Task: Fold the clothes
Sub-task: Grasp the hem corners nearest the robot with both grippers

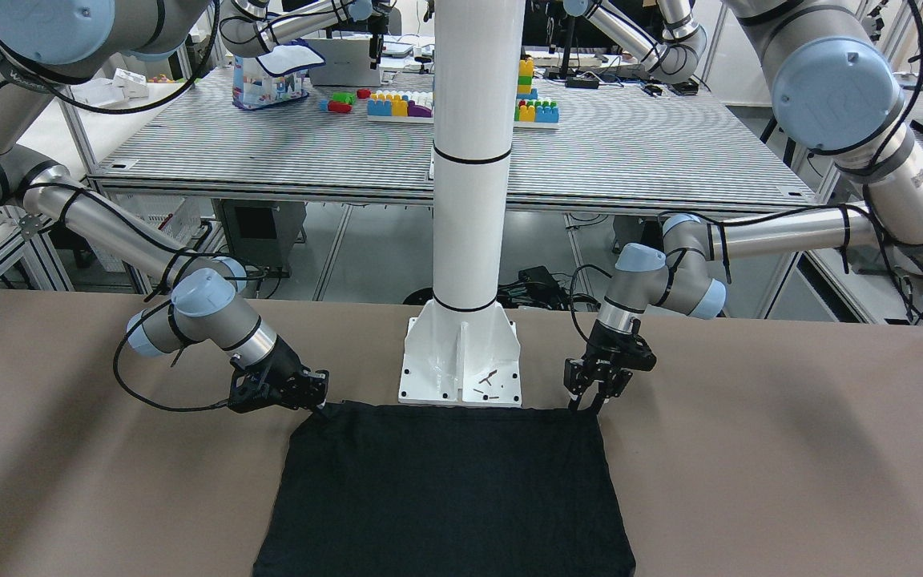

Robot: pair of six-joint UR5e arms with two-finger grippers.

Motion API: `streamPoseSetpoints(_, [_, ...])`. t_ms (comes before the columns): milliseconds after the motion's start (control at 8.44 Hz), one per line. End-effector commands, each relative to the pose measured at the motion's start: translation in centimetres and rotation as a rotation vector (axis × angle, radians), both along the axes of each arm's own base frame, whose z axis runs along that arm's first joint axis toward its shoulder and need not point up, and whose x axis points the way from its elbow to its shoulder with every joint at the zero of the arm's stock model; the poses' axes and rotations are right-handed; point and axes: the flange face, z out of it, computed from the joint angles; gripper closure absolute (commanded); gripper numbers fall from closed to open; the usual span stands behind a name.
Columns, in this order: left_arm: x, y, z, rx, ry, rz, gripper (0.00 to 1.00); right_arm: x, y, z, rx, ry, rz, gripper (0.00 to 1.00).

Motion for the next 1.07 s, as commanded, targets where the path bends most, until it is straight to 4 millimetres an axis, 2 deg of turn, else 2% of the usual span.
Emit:
streamPoseSetpoints(0, [0.0, -0.1, -0.1, -0.003, 0.0, 0.003, 1.0, -0.1, 0.0, -0.2, 0.001, -0.005, 0.0, 1.0])
streamPoseSetpoints(355, [-0.8, -1.7, -0.6, -0.007, 0.011, -0.028, 1.0, -0.1, 0.0, -0.2, 0.0, -0.005, -0.006, 1.0])
streamPoseSetpoints(474, [-1.8, -2.4, -1.7, -0.015, 0.032, -0.034, 1.0, 0.2, 0.2, -1.0, 0.001, -0.021, -0.013, 1.0])
streamPoseSetpoints(711, [-6.4, -4.6, -4.2, -0.05, 0.072, -0.034, 1.0, 1.7, 1.0, -4.2, 0.005, -0.087, -0.057, 1.0])
streamPoseSetpoints(829, [-8.6, -4.8, -4.4, -0.038, 0.06, -0.014, 1.0, 3.1, 1.6, -6.0, 0.004, -0.124, -0.102, 1.0])
streamPoseSetpoints(948, [-9.6, -4.3, -5.6, 0.003, 0.062, 0.026, 1.0, 4.4, 2.3, -7.3, 0.001, -0.153, -0.153, 1.0])
